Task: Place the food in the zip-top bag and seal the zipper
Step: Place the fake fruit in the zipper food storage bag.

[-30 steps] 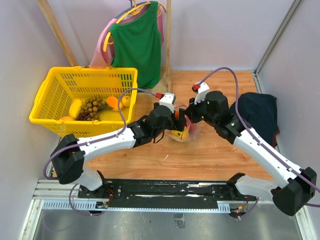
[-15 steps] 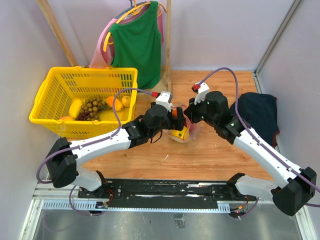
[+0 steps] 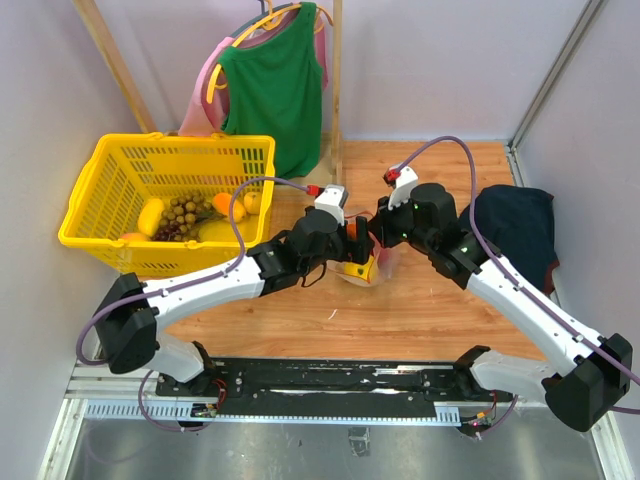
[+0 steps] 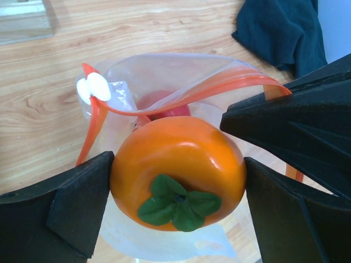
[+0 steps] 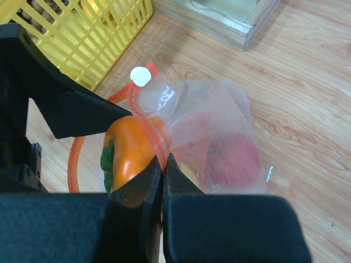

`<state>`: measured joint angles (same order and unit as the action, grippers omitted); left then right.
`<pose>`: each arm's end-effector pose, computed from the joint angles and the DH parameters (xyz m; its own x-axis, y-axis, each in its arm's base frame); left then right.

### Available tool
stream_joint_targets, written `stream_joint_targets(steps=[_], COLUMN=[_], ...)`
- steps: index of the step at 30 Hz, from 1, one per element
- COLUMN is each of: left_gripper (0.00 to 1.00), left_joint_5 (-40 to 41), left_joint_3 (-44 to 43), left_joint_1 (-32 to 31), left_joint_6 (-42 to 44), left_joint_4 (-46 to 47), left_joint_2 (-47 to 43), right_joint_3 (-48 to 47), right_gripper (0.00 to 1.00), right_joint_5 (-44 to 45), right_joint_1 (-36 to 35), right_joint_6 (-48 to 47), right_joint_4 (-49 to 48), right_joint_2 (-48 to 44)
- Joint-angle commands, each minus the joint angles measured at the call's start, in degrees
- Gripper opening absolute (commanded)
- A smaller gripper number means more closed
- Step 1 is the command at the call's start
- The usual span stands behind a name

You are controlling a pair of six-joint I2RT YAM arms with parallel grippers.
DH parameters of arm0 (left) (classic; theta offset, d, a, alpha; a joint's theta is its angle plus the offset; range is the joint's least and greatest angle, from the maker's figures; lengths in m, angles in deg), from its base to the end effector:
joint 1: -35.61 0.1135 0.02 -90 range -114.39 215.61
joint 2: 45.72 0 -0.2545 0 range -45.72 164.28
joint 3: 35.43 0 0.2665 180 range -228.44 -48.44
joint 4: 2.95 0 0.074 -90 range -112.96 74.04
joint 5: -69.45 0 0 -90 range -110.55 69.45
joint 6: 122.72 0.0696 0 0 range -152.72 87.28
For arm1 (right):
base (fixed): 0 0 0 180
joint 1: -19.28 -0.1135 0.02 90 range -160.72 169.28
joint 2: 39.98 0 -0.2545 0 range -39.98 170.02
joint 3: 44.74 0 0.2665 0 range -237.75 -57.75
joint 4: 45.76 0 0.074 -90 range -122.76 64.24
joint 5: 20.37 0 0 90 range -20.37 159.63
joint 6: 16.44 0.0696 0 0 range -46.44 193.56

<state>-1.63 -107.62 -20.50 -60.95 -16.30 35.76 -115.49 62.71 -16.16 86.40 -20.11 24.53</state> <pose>0.2275 -0.2982 0.2683 -0.4816 -0.0855 -0.8722 0.4433 0.8348 -0.3266 0.2480 0.1868 0.3246 -0.4125 -0.0228 -0.9107 -0.5913 0.7671 0.2486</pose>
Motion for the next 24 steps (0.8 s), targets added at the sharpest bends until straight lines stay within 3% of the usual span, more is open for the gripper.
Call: stream_joint_targets(steps=[1,7,18,24], left_gripper=[0.99,0.99,0.99,0.99], left_joint_5=[-1.6,-1.9,-3.2,-5.5], left_joint_3=[-2.8,-2.6,1.9,4.0], left_joint_1=[-0.7,-0.6,-0.6,-0.6], left_joint_6=[-1.1,2.9,20.9,25.5], left_joint_4=[-0.6,1.2,12.4,15.7], left_joint_2=[2.5,3.6,1.2,-1.5], right_joint_3=[0.5,0.4,-0.8,-1.9], right_gripper=[0.01,0.01,0.01,0.01], right_joint_5=[-1.0,-1.6,-6.1,-5.1], right_joint_1=[0.0,0.0,0.0,0.0], right_joint_6=[0.6,0.2,-0.8,-1.2], right_joint_4=[-2.1,-1.7,-0.9,1.1], right_joint_2=[-0.5,-0.4,1.7,3.3])
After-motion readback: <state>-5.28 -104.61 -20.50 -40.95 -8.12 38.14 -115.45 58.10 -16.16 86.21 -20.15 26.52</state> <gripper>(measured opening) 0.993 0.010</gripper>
